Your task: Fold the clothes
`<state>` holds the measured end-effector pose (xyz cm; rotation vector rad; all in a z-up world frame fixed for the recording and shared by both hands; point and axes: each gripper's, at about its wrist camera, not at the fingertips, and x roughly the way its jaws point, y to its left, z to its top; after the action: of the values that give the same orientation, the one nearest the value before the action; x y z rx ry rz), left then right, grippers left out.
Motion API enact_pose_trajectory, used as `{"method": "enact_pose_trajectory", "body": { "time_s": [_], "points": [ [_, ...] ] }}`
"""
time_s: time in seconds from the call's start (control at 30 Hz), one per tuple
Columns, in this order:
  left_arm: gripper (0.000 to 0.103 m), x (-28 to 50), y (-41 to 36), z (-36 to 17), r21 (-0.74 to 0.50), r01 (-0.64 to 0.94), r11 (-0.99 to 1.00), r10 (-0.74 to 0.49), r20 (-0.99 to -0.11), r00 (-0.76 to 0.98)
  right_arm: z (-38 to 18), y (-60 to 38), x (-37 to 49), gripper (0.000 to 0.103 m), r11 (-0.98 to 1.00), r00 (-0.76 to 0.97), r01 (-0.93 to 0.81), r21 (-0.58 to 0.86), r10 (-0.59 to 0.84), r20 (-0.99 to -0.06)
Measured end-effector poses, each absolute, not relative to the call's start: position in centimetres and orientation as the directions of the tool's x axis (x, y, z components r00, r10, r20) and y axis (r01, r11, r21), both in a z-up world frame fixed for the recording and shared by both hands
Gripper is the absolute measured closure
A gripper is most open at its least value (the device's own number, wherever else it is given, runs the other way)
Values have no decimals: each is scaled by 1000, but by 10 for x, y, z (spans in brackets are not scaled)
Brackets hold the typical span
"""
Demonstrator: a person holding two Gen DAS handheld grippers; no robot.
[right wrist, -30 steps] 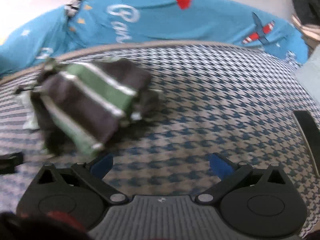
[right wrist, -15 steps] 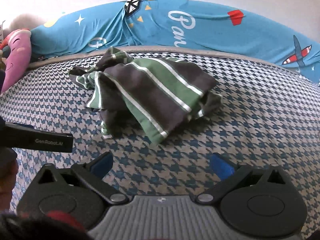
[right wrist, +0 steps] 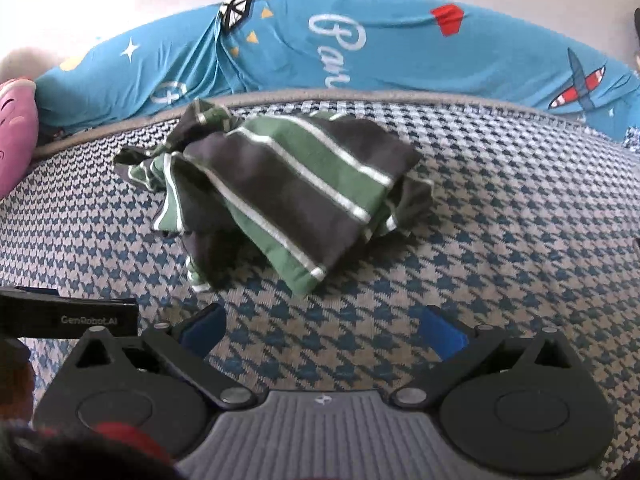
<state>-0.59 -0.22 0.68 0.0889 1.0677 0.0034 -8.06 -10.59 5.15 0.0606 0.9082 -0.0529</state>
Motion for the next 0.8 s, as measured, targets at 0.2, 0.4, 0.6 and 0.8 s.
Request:
{"method": "enact_pose_trajectory", "body": {
  "time_s": [0.2,0.4,0.6,0.8],
  "points": [
    [0,-14,0,10,78,54,995,42,-871,489,46,-106,-77,0,996,591,81,44,-12,-807],
    [0,-11,8,12,90,82,993,37,-864,503,44,-106,-77,0,996,590,81,46,-10,-807],
    [0,-16,15,14,87,120,989,13,-857,515,42,-108,-76,0,995,587,91,51,-12,-810],
    [0,-22,20,18,97,146,984,3,-841,542,41,-109,-74,0,993,583,102,65,-7,-813]
  ]
}}
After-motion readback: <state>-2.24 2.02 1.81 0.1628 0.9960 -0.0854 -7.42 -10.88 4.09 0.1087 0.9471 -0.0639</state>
